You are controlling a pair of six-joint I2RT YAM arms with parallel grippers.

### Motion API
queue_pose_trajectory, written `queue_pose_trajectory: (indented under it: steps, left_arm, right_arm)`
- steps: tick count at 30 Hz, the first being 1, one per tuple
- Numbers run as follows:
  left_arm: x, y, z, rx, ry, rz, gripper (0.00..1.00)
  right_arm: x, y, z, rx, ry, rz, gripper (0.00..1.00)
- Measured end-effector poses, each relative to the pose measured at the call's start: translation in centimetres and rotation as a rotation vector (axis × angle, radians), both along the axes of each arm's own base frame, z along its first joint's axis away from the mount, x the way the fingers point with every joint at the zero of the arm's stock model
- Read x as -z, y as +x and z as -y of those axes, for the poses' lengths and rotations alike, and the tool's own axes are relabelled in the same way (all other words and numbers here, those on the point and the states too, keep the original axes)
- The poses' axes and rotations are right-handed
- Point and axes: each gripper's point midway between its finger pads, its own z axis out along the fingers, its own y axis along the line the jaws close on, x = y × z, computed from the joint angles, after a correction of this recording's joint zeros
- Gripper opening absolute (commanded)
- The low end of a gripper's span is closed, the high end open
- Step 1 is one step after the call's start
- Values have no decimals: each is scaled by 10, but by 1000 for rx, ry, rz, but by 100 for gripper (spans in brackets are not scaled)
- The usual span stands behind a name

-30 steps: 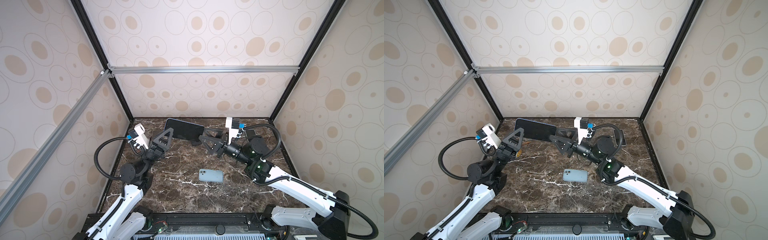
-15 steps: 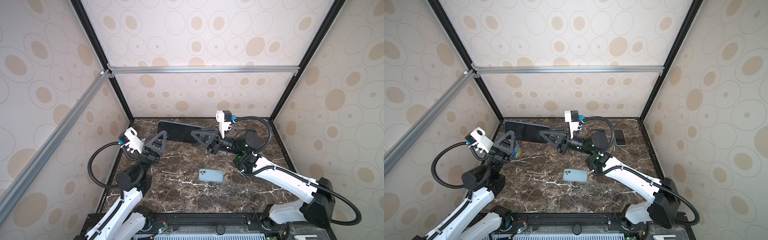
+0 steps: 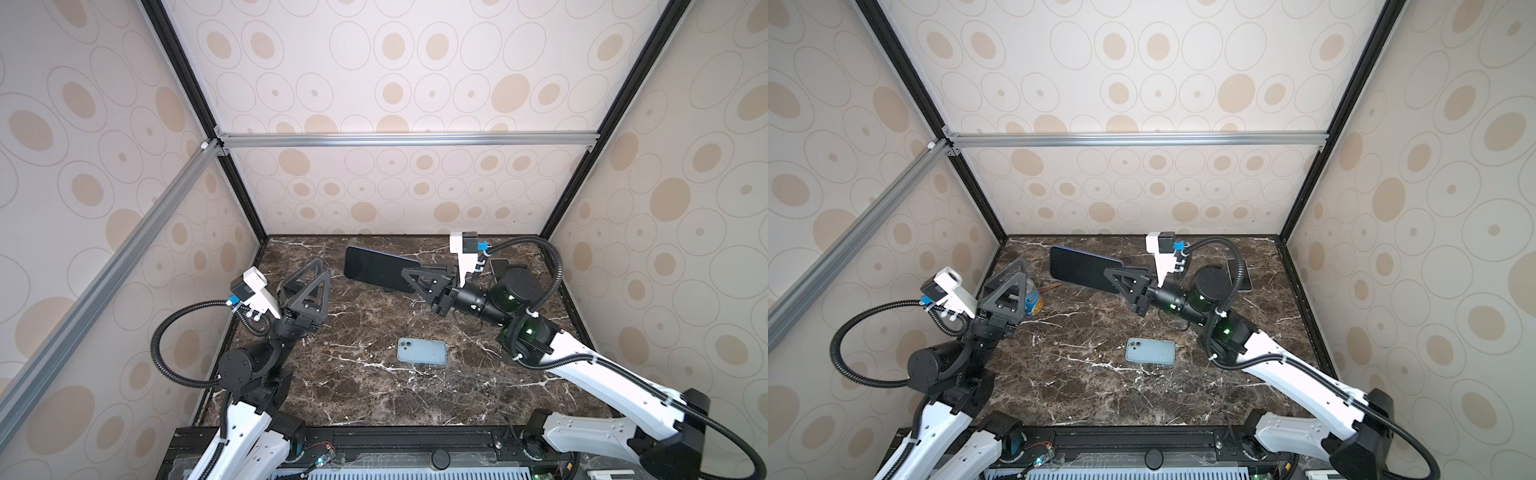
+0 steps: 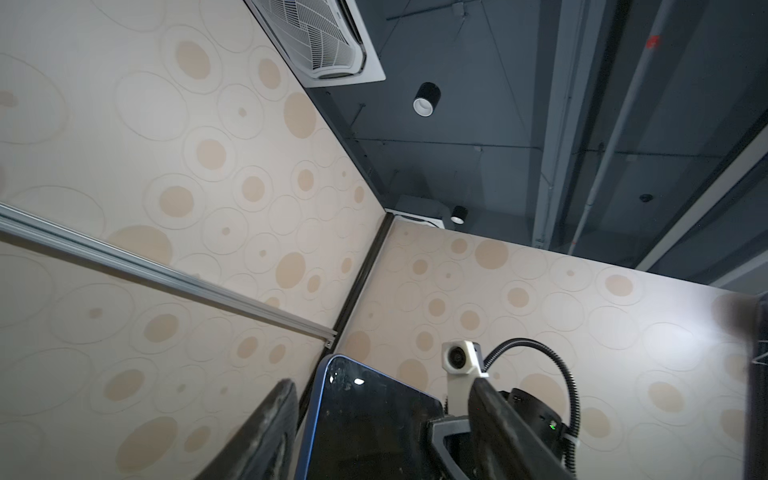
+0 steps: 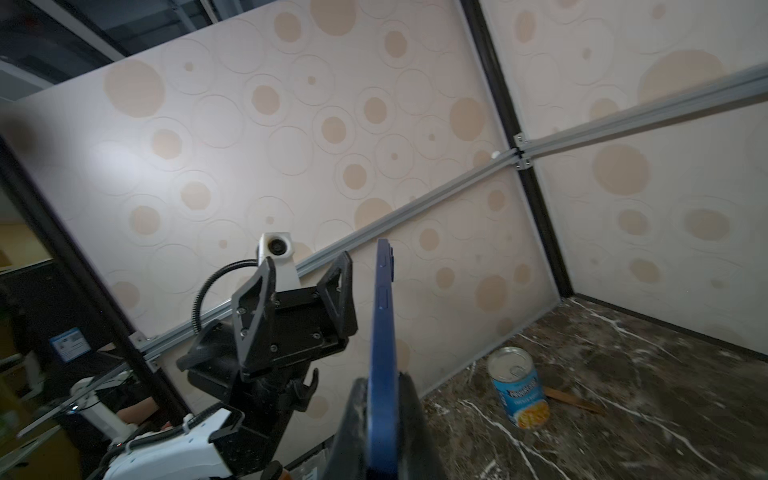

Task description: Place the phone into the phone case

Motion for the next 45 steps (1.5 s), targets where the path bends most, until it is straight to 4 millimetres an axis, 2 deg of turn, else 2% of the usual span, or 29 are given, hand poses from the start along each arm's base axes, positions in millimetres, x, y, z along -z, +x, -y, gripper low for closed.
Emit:
queue_pose_trajectory:
  steps: [3, 6, 8, 11, 13, 16, 19, 23, 27, 34, 40, 45]
  left_arm:
    - [23, 19, 2, -82, 102, -93, 66]
    - [64, 51, 12, -118, 240, -250, 66]
    - [103, 72, 24, -95, 332, -377, 62]
    - [164, 92, 44, -19, 436, -566, 59]
    - [207, 99, 60, 43, 504, -696, 57]
    - [261, 93, 88, 140, 609, -848, 56]
    - [293, 83, 109, 210, 681, -930, 56]
    - [315, 79, 123, 260, 688, -991, 56]
    - [330, 76, 129, 288, 666, -1035, 55]
    - [353, 73, 131, 300, 654, -1085, 53]
    - [375, 70, 135, 330, 651, -1143, 52]
    - [381, 68, 140, 356, 637, -1156, 50]
  right_arm:
    - [19, 9, 33, 160, -102, -64, 0]
    - [49, 16, 65, 300, -234, -158, 0]
    - [76, 18, 86, 376, -337, -235, 0]
    - [116, 14, 108, 430, -471, -354, 0]
    - [139, 9, 117, 439, -539, -429, 0]
    - [174, -1, 124, 435, -597, -539, 0]
    - [211, -9, 127, 419, -612, -645, 0]
    - [256, -11, 120, 380, -597, -791, 0]
    - [282, -2, 105, 333, -575, -897, 0]
    - [293, 22, 81, 258, -467, -979, 0]
    - [315, 27, 77, 243, -445, -1035, 0]
    - [322, 29, 76, 237, -432, -1054, 0]
